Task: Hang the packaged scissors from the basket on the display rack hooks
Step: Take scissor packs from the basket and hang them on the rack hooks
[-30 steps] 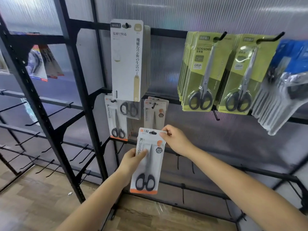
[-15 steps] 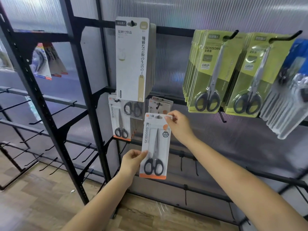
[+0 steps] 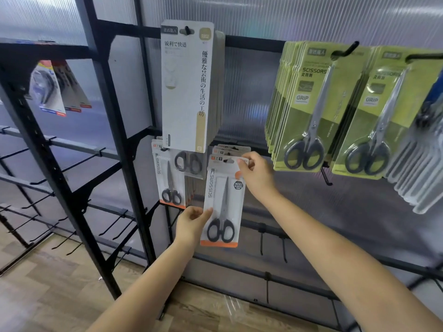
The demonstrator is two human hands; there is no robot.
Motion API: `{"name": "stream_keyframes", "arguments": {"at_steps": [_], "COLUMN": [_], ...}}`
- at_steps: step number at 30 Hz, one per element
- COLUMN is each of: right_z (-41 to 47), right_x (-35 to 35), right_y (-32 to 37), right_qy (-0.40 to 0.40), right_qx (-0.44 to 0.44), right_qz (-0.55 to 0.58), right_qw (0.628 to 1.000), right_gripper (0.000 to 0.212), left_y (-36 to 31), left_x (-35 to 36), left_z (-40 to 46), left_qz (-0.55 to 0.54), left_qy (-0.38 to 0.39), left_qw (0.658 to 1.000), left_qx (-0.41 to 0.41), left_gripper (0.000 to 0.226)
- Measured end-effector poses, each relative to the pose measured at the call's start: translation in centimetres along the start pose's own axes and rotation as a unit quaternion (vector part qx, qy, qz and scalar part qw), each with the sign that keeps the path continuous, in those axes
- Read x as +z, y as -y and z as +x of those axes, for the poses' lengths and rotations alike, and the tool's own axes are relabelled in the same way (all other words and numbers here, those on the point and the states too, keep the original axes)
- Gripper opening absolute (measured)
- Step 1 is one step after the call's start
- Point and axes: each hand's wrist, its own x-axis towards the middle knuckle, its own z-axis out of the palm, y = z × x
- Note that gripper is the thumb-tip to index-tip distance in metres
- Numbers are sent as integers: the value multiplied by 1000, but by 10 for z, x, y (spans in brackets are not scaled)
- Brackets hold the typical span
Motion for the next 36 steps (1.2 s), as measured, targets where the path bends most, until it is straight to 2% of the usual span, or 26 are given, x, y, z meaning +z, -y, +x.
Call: {"name": "stream_keyframes", "arguments": {"at_steps": [9,15,21,25,28,33,36], "right_z": [8,18,28,28,19,-9,-35], "right_x": [2,1,0,-2,-3,-7,-10], "right_y": [-6,-7,-16,-24,-27,-23,-11], "right_qy": [0,-3,51,62,69,84,90], "right_qx": [-22,-45,-68,-93,-106,-102,-100], "right_qz": [-40,-140,-201,-282,-335,-387,-408], "right_qw": [999,989,976,953,934,912,903], "right_gripper": [10,6,18,29,35,40,47], "left_y": [12,8,-1,-6,-10,-18,-30], "left_x": [13,29,37,36,31,22,15], "left_z": [17,37,58,63,62,40,15], "left_qz": [5,71,120,172,268,390,439], "left_qy": [-5,-18,-37,-41,-37,-2,20], "left_qw": [1000,997,992,984,962,915,882], "left_qx": [-12,-7,4,13,27,103,171], "left_gripper": [14,18,18,28,11,25,15]}}
